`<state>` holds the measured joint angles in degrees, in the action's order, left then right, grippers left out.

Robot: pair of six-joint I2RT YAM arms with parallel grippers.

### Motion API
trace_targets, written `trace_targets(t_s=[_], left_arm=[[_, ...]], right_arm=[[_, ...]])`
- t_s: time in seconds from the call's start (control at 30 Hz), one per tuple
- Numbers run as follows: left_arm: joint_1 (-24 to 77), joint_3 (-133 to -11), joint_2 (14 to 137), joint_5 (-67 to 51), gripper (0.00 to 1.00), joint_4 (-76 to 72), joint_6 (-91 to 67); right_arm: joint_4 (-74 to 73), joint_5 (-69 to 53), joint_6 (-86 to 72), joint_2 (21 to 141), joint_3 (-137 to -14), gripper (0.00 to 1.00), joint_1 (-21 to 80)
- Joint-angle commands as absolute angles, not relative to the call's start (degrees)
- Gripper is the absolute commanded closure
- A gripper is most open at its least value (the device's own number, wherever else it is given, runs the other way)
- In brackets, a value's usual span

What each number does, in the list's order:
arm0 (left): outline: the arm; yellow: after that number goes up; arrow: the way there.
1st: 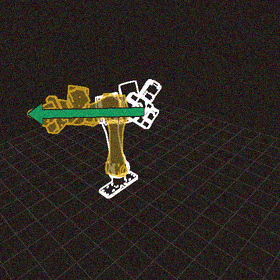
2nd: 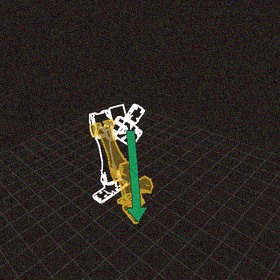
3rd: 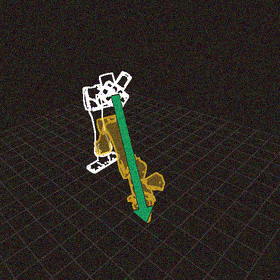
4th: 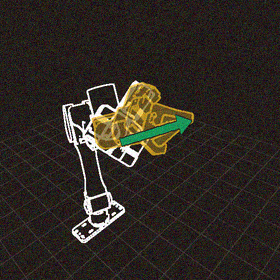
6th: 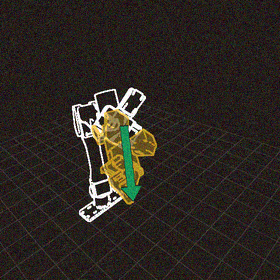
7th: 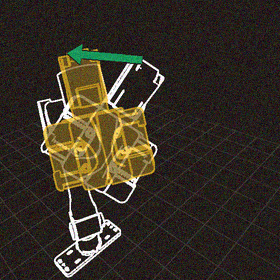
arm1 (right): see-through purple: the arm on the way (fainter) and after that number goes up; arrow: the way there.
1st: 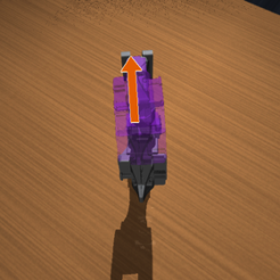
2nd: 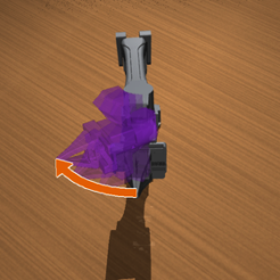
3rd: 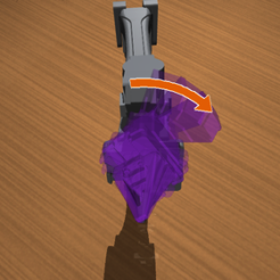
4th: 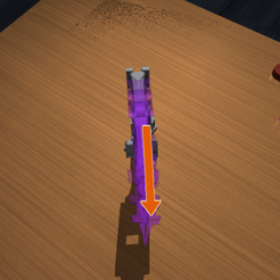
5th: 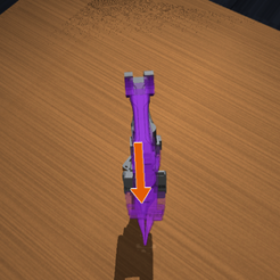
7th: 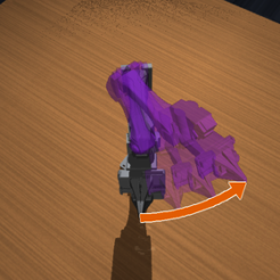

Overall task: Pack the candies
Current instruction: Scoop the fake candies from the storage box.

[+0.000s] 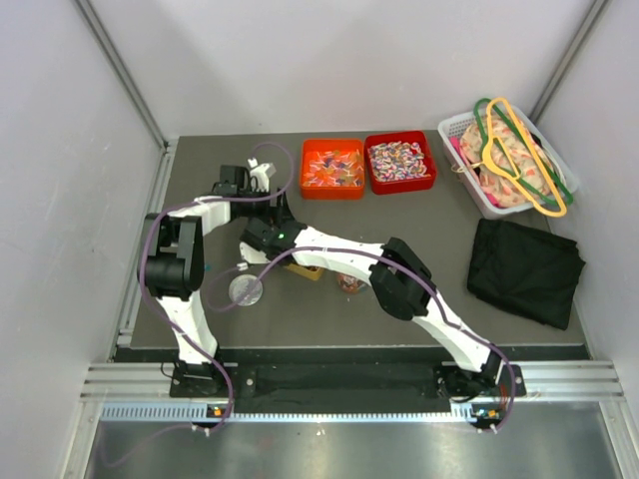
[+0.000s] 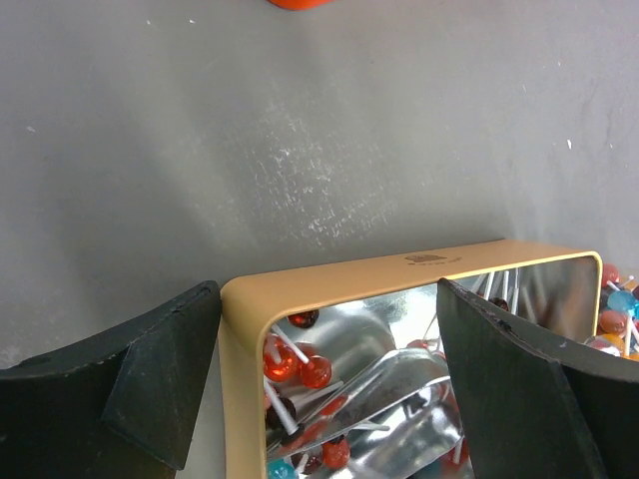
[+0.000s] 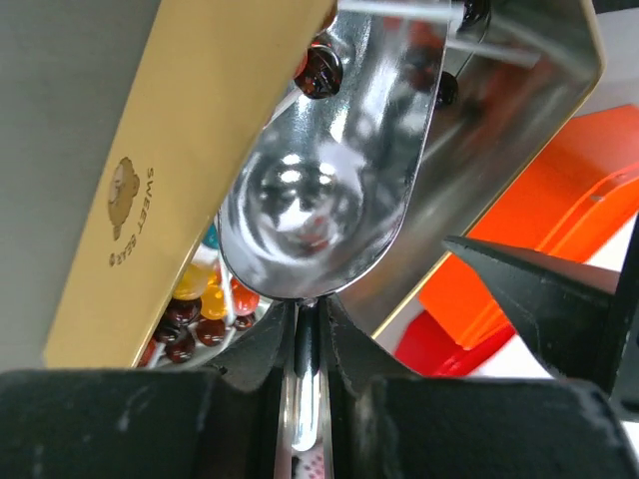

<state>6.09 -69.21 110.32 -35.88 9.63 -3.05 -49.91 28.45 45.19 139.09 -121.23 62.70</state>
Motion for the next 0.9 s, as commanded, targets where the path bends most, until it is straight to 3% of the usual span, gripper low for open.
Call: trace_targets(t_s=[0.0,0.87], left_arm=[[6.0,-68.6,108.2,-37.3,0.08,6.9,-3.4],[5.0,-68.3,108.4,-37.3,0.08,6.2,-3.7]], right_arm=[[-49.7,16.5,39.6,137.6,-121.1,1.00,62.7],[-46.2,13.0,27.0,128.5,-118.7,1.00,55.4]])
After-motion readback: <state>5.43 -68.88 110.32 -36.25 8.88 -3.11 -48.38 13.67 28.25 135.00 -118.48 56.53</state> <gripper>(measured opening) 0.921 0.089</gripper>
